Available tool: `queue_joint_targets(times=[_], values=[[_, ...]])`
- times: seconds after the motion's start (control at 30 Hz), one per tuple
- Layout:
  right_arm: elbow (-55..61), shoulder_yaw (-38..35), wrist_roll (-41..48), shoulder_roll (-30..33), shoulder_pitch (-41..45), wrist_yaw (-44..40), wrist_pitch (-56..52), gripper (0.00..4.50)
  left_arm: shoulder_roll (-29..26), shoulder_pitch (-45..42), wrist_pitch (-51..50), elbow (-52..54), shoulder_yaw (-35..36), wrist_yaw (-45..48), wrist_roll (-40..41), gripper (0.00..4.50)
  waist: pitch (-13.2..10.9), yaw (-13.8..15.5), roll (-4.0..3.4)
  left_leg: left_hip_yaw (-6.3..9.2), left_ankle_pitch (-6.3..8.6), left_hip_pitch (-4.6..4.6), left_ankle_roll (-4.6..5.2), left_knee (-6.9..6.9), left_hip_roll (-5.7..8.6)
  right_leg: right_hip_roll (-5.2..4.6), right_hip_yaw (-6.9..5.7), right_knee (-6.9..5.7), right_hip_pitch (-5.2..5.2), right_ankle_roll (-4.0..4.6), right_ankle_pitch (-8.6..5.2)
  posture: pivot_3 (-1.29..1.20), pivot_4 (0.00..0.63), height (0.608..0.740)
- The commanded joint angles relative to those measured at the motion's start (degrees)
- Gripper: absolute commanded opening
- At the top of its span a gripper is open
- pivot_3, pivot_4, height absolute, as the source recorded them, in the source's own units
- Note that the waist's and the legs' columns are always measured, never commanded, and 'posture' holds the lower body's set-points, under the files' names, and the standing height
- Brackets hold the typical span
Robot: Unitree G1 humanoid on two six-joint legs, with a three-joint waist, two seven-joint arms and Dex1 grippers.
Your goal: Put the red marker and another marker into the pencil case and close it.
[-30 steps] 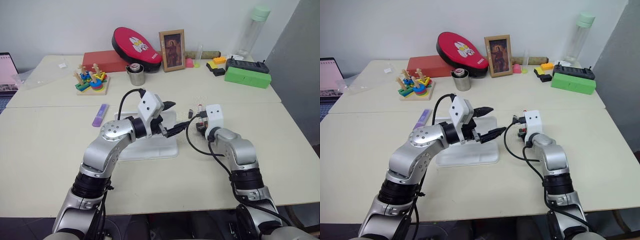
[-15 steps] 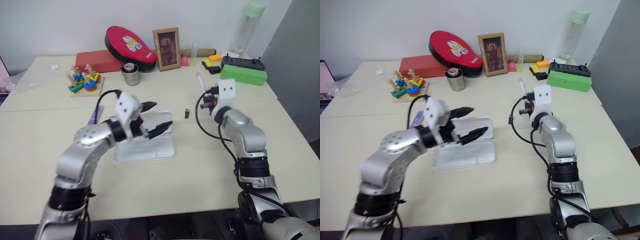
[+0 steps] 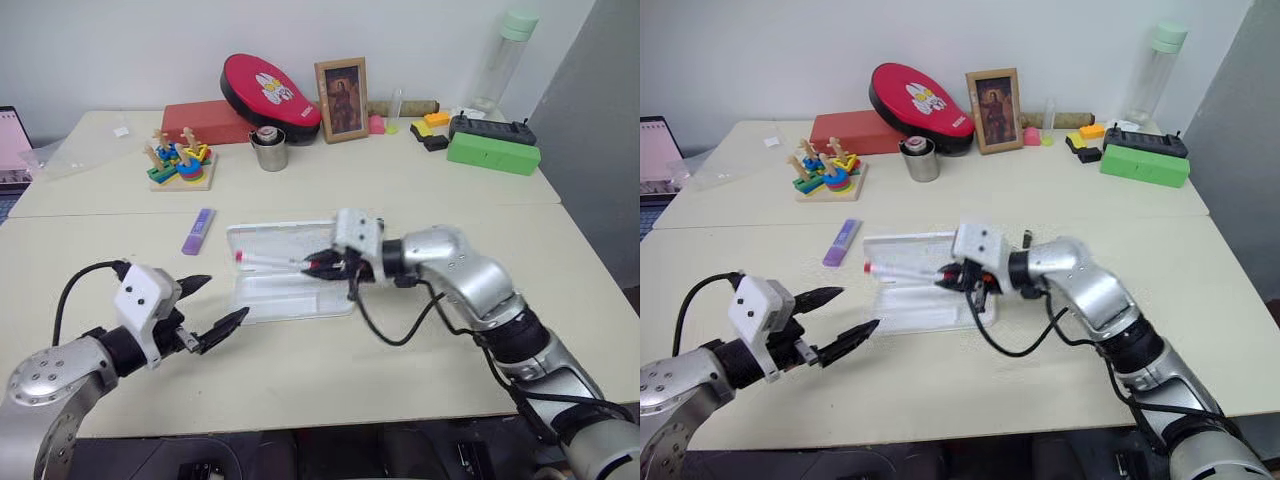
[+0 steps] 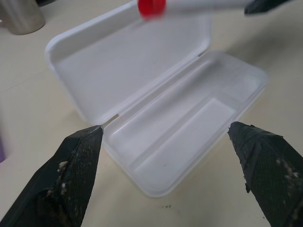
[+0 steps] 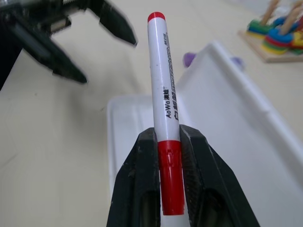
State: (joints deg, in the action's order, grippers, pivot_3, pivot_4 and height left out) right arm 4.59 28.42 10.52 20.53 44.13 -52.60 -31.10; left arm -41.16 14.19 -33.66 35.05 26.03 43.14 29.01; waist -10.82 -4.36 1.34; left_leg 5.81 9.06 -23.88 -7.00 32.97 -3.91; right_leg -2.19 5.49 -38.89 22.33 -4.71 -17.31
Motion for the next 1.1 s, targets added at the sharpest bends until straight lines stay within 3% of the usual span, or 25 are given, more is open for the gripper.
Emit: queue_joint_targets(times=[0.03,0.33,0.4,0.43,0.63,0.67,0.87,0.93,1.1], values=[[-5.74,2.11,-4.55,-2.07,3.26,0.16,4.67,0.27,-0.32,1.64,1.52,1.39,2.87,0.0,0.34,4.5,0.0,-0.08,0.0,-0.01,0.0,0.0,0.0,-0.01,0.0,0.0,0.0,0.01,0.0,0.0,0.0,0.0,0.15,0.74],[-13.53,3.13,-8.84,-3.11,4.44,-2.37,9.6,0.27,0.76,1.64,0.53,1.67,3.72,-2.28,1.47,4.5,0.0,-0.19,0.0,0.02,0.01,-0.02,0.0,-0.12,0.0,0.01,-0.03,0.02,0.02,-0.22,0.12,0.0,0.15,0.74],[-12.23,2.31,-7.93,-3.05,3.91,-3.76,8.85,0.97,1.82,-0.71,-0.22,-0.42,5.05,-4.77,2.38,4.5,-0.01,-0.24,0.0,0.02,0.01,-0.02,0.0,-0.12,0.0,0.01,-0.04,0.02,0.02,-0.22,0.11,0.0,0.15,0.74],[-11.87,2.0,-7.77,-3.09,3.78,-4.17,8.63,1.06,2.05,-1.55,-0.32,-1.21,5.44,-5.6,2.45,4.5,-0.01,-0.23,0.0,0.02,0.01,-0.02,0.0,-0.12,0.0,0.01,-0.04,0.02,0.02,-0.22,0.11,0.0,0.15,0.74],[-12.44,0.85,-8.29,-3.67,4.03,-4.37,8.63,2.68,1.93,-7.18,-0.9,-5.1,4.99,-8.67,2.22,4.5,-0.01,-0.34,0.01,0.05,0.01,-0.02,-0.01,-0.11,0.0,0.03,-0.06,0.02,0.01,-0.26,0.12,0.0,0.15,0.74],[-11.82,0.04,-7.44,-3.87,4.03,-4.58,8.53,2.78,2.01,-8.28,-1.1,-6.0,4.54,-9.76,1.71,4.5,-0.01,-0.32,0.01,0.06,0.01,-0.03,-0.01,-0.12,0.0,0.03,-0.07,0.02,0.01,-0.28,0.13,0.0,0.15,0.74],[-4.0,-10.03,5.08,-7.15,5.58,-5.96,1.71,4.13,0.45,-14.72,-4.42,-15.19,0.37,-16.05,-4.2,4.5,-0.02,-0.33,0.0,0.11,0.01,-0.03,0.0,-0.13,0.0,0.04,-0.11,-0.01,0.0,-0.3,0.15,0.0,0.15,0.74],[-3.0,-13.83,8.23,-8.58,7.29,-4.03,-1.38,4.49,0.6,-18.36,-5.81,-18.33,-0.61,-17.65,-4.67,4.5,-0.02,-0.36,0.01,0.16,0.01,-0.03,-0.01,-0.13,-0.01,0.07,-0.15,-0.04,0.0,-0.3,0.15,0.0,0.15,0.74],[-2.15,-19.95,11.57,-10.01,12.22,1.01,-5.2,4.49,0.84,-27.55,-6.77,-28.56,-6.82,-18.8,-7.88,4.5,-0.02,-0.03,0.01,0.25,0.01,-0.06,-0.01,-0.11,0.01,0.07,-0.26,-0.05,-0.01,-0.3,0.16,0.0,0.15,0.74]])
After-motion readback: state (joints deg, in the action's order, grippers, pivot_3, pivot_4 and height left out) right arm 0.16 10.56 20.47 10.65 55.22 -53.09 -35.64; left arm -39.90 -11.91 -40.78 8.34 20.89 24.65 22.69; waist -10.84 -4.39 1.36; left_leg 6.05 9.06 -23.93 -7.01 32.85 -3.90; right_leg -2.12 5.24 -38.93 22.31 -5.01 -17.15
